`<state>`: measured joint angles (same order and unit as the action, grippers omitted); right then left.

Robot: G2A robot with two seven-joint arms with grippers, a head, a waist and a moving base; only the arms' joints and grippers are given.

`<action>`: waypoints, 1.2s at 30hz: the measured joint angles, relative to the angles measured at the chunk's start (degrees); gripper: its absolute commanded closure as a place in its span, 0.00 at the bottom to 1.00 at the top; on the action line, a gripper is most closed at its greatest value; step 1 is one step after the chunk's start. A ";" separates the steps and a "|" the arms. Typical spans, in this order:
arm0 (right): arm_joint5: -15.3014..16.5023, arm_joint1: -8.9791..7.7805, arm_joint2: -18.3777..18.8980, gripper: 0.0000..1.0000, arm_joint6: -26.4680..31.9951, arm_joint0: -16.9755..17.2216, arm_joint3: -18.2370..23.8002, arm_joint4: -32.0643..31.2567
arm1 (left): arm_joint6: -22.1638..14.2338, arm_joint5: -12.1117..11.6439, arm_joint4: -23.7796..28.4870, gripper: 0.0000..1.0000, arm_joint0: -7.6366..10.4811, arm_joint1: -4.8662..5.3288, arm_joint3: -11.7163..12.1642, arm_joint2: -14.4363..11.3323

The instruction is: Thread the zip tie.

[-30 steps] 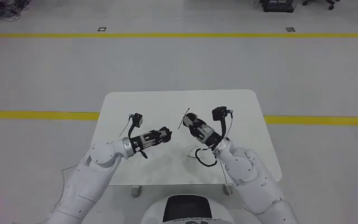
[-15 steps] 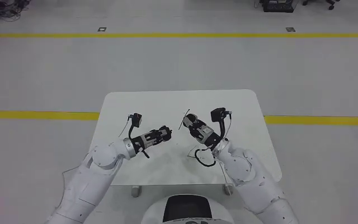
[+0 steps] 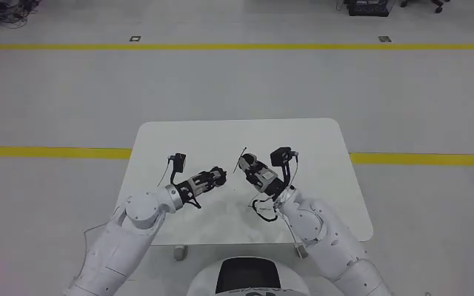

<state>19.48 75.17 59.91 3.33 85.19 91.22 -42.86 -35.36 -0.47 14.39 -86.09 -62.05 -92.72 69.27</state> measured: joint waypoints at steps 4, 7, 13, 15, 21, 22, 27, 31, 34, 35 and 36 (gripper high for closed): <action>0.00 -0.01 -0.01 1.00 0.02 -0.01 0.00 0.01 | 0.41 -1.09 -1.27 1.00 -0.06 0.06 -0.44 -0.08; -0.01 -0.01 0.00 1.00 0.02 -0.01 0.01 0.00 | 0.40 -1.03 -1.20 1.00 -0.06 0.06 -0.41 -0.08; -0.14 0.18 -1.05 1.00 -2.49 -0.52 -0.98 -2.76 | 0.95 0.33 0.25 1.00 0.41 -0.04 0.12 -0.70; 0.02 0.28 -1.38 1.00 -3.10 -0.90 -1.72 -2.89 | 1.11 0.43 0.29 1.00 0.42 0.00 0.12 -0.69; 0.00 0.54 -2.33 1.00 -4.56 -2.16 -3.63 -3.05 | 1.45 0.97 0.54 1.00 0.32 0.14 -0.03 -0.56; 0.00 0.57 -2.48 1.00 -4.86 -2.33 -3.86 -3.07 | 1.49 0.97 0.65 1.00 0.31 0.17 0.01 -0.55; 0.00 0.55 -2.96 1.00 -5.62 -2.63 -4.15 -3.05 | 1.35 0.71 0.95 1.00 0.35 0.24 0.16 -0.68; 0.00 0.55 -2.94 1.00 -5.60 -2.62 -4.15 -3.05 | 1.19 0.35 1.05 1.00 0.40 0.26 0.25 -0.77; -0.28 0.57 -3.02 1.00 -5.62 -2.57 -4.07 -3.22 | 1.19 0.37 1.05 1.00 0.40 0.26 0.25 -0.77; -0.37 0.59 -3.08 1.00 -5.71 -2.58 -4.09 -3.37 | 1.19 0.37 1.05 1.00 0.40 0.26 0.25 -0.76; -0.35 0.62 -3.15 1.00 -5.90 -2.62 -4.17 -3.47 | 1.19 0.37 1.05 1.00 0.40 0.26 0.25 -0.76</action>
<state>19.13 75.79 56.76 -2.56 82.57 87.04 -46.33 -34.16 -0.09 15.44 -85.70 -61.79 -92.48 68.51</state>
